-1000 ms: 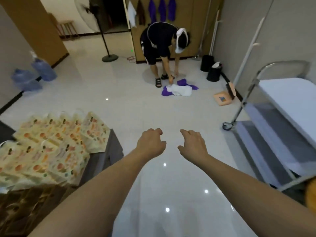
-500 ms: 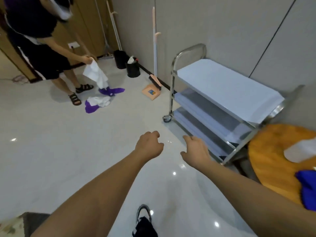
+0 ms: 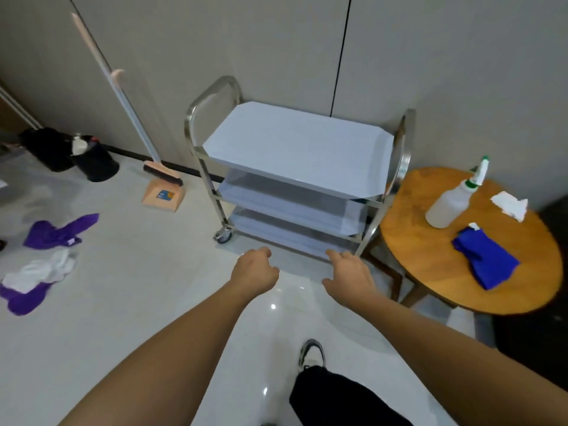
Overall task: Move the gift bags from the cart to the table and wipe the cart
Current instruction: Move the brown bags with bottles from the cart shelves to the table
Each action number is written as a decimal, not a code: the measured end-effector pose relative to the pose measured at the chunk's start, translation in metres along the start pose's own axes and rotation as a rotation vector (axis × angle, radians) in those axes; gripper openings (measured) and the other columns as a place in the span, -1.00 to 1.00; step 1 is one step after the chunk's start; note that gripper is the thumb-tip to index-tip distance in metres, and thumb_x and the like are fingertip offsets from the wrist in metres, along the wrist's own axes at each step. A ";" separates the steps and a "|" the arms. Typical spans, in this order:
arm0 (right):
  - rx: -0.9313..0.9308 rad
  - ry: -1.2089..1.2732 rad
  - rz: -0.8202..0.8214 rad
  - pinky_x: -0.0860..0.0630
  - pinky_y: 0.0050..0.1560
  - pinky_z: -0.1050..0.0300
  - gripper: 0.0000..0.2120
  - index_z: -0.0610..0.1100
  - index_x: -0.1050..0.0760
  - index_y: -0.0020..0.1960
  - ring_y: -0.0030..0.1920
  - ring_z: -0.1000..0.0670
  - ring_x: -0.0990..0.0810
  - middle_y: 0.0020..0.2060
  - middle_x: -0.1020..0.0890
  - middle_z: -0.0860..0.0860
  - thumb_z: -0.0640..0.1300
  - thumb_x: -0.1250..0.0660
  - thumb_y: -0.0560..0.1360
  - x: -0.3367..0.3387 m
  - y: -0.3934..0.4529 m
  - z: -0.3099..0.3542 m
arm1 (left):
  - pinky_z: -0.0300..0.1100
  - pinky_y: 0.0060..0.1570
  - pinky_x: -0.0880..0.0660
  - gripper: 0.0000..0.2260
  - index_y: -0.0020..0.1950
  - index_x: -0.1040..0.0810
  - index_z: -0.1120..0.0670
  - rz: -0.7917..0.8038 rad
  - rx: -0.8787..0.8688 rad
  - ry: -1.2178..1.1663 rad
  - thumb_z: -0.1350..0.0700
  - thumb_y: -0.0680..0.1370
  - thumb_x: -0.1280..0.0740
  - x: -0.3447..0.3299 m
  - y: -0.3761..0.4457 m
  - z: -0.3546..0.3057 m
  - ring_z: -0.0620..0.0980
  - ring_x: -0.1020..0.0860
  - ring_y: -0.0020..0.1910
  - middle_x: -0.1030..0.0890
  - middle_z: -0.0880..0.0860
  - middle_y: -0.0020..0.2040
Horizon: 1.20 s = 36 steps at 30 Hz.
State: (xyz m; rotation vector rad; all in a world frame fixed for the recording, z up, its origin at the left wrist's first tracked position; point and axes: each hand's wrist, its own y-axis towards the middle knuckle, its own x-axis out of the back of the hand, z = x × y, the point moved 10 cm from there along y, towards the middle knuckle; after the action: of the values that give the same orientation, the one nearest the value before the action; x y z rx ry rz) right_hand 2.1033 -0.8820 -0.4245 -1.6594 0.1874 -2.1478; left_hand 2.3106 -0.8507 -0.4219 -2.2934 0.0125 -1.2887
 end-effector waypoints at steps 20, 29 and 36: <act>-0.211 0.065 0.211 -0.45 0.28 -0.04 -0.46 -0.11 -0.32 0.48 0.31 -0.22 -0.45 0.29 -0.50 -0.18 -0.02 -0.35 0.55 -0.137 0.206 -0.075 | -0.03 0.20 -0.48 -0.57 0.46 -0.43 0.13 0.180 -0.093 0.072 0.04 0.61 -0.33 -0.115 0.249 -0.001 0.21 -0.49 0.29 -0.50 0.20 0.32; -0.242 0.146 0.086 -0.47 0.23 -0.04 -0.46 -0.16 -0.33 0.49 0.26 -0.23 -0.49 0.24 -0.52 -0.22 -0.07 -0.36 0.55 -0.290 0.351 -0.117 | -0.02 0.19 -0.48 -0.57 0.47 -0.42 0.11 0.126 -0.154 0.086 0.05 0.62 -0.32 -0.249 0.389 0.079 0.19 -0.48 0.28 -0.53 0.16 0.27; -0.312 0.052 -0.107 -0.47 0.20 -0.05 -0.50 -0.11 -0.33 0.48 0.25 -0.23 -0.47 0.25 -0.52 -0.19 -0.06 -0.30 0.58 -0.377 0.456 -0.190 | -0.05 0.22 -0.43 -0.58 0.47 -0.42 0.10 -0.003 -0.297 0.081 0.05 0.63 -0.30 -0.353 0.513 0.097 0.18 -0.44 0.32 -0.53 0.17 0.32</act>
State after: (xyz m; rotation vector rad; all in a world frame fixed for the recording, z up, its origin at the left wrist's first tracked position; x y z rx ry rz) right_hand 2.1095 -1.1696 -0.9746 -1.8173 0.4811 -2.3382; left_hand 2.3123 -1.1695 -0.9653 -2.4830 0.2437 -1.4631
